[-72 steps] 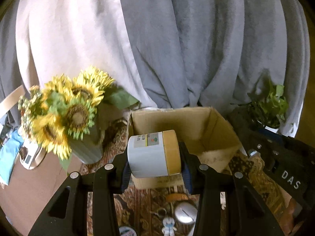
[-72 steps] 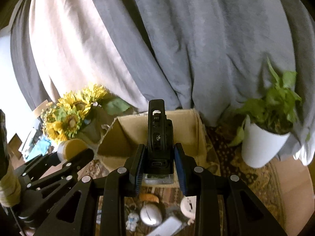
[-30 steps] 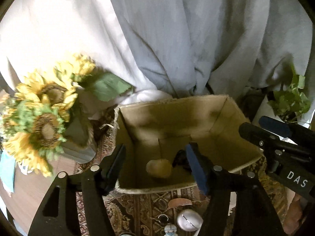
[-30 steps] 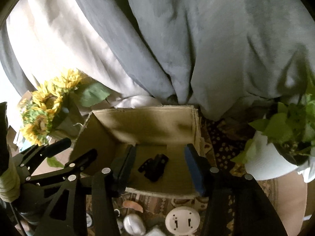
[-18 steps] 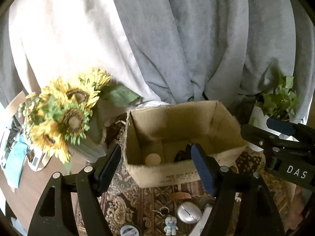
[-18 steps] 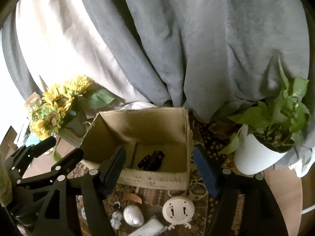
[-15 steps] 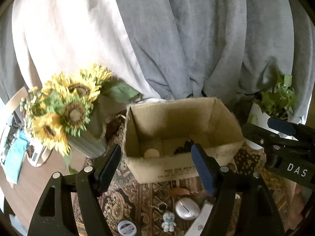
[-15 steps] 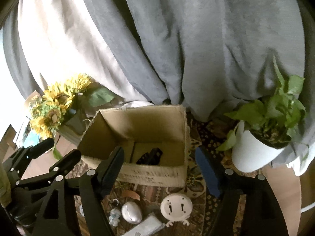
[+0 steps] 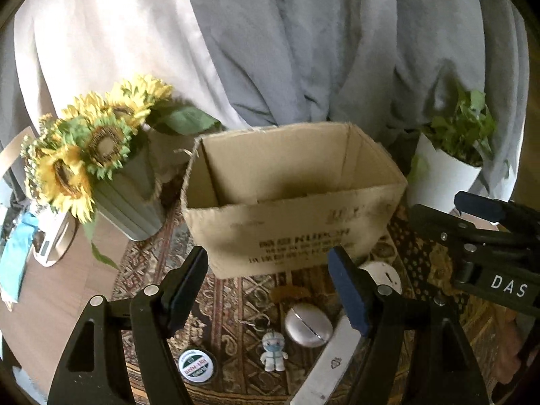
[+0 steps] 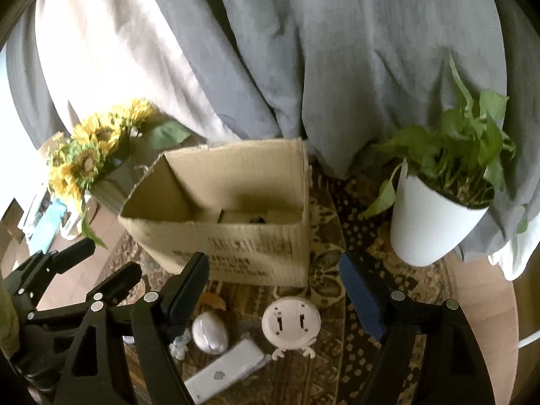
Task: Organize rigid objects
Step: 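Close the right tool on the white round figure while the left tool grasps the silver egg case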
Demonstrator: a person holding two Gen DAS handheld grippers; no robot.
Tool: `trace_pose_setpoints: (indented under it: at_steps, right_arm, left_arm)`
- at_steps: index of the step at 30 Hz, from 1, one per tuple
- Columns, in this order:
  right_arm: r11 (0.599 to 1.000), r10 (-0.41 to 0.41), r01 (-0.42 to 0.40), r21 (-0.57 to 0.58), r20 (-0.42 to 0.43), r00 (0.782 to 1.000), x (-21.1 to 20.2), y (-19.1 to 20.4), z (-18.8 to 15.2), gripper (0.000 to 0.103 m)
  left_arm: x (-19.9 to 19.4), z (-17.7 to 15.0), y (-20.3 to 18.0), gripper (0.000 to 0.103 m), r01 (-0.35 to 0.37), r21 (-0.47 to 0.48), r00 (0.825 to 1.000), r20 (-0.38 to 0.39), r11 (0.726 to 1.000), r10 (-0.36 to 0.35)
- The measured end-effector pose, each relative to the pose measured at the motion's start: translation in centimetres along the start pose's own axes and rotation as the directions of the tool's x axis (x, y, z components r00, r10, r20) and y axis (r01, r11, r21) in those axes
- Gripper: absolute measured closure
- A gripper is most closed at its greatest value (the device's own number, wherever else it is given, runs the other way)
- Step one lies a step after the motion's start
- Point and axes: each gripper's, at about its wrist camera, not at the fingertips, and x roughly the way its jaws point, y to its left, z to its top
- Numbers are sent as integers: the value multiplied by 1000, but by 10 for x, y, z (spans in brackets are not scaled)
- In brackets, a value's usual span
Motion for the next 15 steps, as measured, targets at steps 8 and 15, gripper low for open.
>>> trace_pose_setpoints:
  at_steps: [8, 15]
  right_arm:
    - [1000, 6, -6, 4, -20, 1000, 8, -3, -23, 21]
    - [1000, -8, 8, -4, -39, 999, 17, -4, -41, 16]
  left_arm:
    - [11, -17, -5, 27, 25, 41, 1000, -8, 999, -24]
    - [21, -34, -10, 21, 29, 86, 999, -22, 996, -27]
